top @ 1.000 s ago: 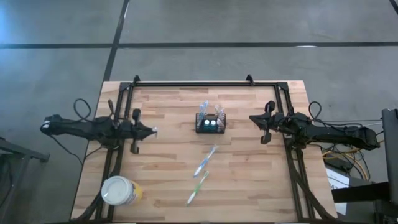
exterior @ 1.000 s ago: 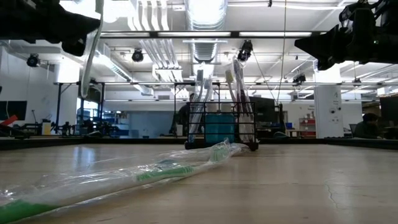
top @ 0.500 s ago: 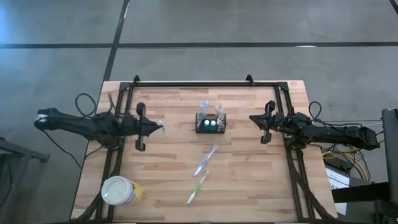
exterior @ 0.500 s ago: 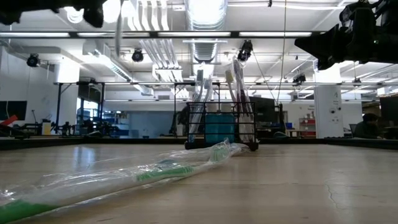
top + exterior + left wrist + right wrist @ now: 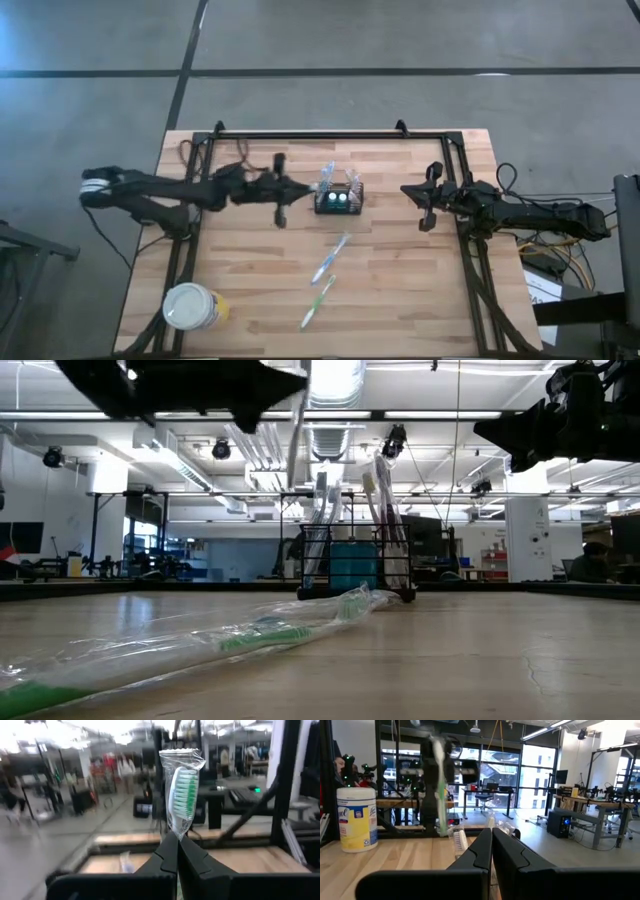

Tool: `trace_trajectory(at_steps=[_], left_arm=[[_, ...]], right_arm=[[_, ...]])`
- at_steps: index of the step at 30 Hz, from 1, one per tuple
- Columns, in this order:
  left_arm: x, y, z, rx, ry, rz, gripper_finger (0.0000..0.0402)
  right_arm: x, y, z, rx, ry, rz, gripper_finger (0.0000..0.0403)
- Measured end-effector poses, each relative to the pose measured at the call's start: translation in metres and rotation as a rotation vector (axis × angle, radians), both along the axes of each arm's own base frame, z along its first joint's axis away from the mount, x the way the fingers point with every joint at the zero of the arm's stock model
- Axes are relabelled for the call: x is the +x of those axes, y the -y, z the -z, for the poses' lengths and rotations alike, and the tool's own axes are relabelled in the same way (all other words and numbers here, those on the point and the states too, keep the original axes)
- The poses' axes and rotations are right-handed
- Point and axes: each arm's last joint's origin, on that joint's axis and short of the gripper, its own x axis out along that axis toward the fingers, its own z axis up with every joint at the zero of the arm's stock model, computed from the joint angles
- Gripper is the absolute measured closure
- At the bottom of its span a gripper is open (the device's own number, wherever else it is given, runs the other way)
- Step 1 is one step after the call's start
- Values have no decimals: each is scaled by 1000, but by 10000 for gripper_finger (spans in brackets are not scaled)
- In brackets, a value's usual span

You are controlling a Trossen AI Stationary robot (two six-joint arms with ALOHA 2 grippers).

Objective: Pick & Place toothbrushing station
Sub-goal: Put the top green toothbrush into the wire organizer

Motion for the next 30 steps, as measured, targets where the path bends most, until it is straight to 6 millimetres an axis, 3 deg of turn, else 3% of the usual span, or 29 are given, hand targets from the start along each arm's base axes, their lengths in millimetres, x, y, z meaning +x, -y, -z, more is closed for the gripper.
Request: trace_trajectory(at_steps=[3, 8, 15, 30], left_arm=[[15, -16, -1, -29, 34, 10, 401], [39, -30, 18, -57, -35, 28, 401], [54, -41, 32, -66, -73, 2, 401], [43, -50, 64, -39, -161, -41, 401]], right_arm=[[0, 0, 0, -1, 2, 0, 394], [0, 0, 0, -7, -2, 1, 394], [0, 0, 0, -7, -4, 1, 394], [0, 0, 0, -7, -6, 1, 394]])
